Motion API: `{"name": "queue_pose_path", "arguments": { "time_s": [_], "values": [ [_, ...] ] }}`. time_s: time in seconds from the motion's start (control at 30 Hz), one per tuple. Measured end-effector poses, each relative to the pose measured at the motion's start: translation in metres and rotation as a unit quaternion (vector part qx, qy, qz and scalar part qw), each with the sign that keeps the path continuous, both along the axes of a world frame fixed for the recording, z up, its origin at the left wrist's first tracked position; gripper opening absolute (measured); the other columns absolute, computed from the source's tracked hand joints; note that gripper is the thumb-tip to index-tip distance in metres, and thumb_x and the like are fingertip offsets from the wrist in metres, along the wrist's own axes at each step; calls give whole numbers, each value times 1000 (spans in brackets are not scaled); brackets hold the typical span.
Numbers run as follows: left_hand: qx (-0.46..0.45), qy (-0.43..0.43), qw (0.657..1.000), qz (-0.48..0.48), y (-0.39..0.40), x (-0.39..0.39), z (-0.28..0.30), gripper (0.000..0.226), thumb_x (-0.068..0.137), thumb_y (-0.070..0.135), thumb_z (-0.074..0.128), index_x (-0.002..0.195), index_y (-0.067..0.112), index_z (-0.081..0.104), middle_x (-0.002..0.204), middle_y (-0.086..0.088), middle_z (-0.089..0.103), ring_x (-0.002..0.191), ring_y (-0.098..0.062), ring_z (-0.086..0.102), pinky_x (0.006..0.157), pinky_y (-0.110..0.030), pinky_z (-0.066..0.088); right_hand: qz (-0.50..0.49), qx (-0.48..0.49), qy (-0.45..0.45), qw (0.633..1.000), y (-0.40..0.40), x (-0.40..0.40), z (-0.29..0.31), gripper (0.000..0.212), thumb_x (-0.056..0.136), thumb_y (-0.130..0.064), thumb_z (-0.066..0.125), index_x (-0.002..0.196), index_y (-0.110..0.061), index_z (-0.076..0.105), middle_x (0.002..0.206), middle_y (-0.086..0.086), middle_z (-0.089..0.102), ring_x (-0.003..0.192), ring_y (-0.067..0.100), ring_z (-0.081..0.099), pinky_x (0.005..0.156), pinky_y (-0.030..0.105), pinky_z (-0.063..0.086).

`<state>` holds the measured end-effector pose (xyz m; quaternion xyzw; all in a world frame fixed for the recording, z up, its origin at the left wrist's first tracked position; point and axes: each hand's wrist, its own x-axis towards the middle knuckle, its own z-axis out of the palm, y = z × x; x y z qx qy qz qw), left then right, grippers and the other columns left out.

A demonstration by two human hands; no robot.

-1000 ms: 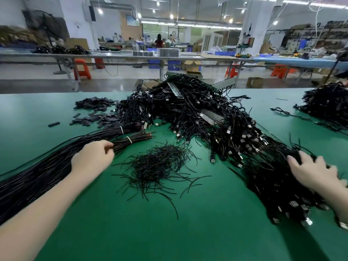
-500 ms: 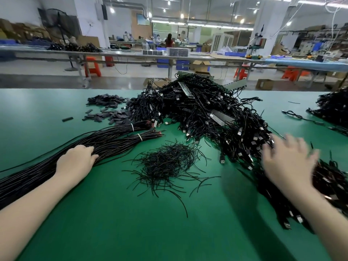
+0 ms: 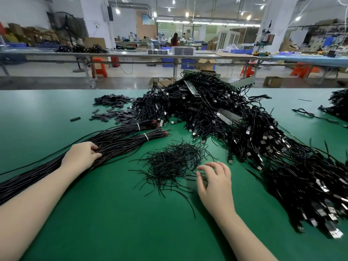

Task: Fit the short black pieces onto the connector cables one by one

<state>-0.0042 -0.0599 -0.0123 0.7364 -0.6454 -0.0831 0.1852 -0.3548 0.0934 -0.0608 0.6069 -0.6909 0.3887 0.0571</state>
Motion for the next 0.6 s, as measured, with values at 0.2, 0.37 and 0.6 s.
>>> {"name": "queue_pose_path", "arguments": {
  "time_s": [0.2, 0.37, 0.6],
  "values": [
    [-55, 42, 997, -33, 3, 9, 12, 4, 85, 27, 75, 87, 23, 74, 90, -1, 72, 82, -17, 57, 74, -31, 43, 2, 20, -7, 1000, -4, -2, -2, 13, 89, -20, 65, 99, -14, 71, 105, 5, 63, 117, 30, 44, 100, 40, 39],
    [3, 68, 995, -70, 5, 18, 30, 9, 81, 36, 77, 74, 32, 72, 80, 12, 69, 75, -7, 58, 71, -30, 40, 2, 32, -7, 999, -4, -1, -1, 14, 91, -22, 63, 98, -14, 72, 104, 3, 62, 116, 30, 44, 99, 41, 39],
    [-146, 83, 985, -49, 4, -6, 31, 13, 98, 24, 51, 95, 14, 59, 78, 3, 63, 75, -21, 58, 70, -34, 41, 3, 42, -17, 999, -2, -3, 0, 13, 90, -22, 63, 98, -15, 71, 103, 3, 62, 115, 26, 41, 97, 36, 37]
  ]
}}
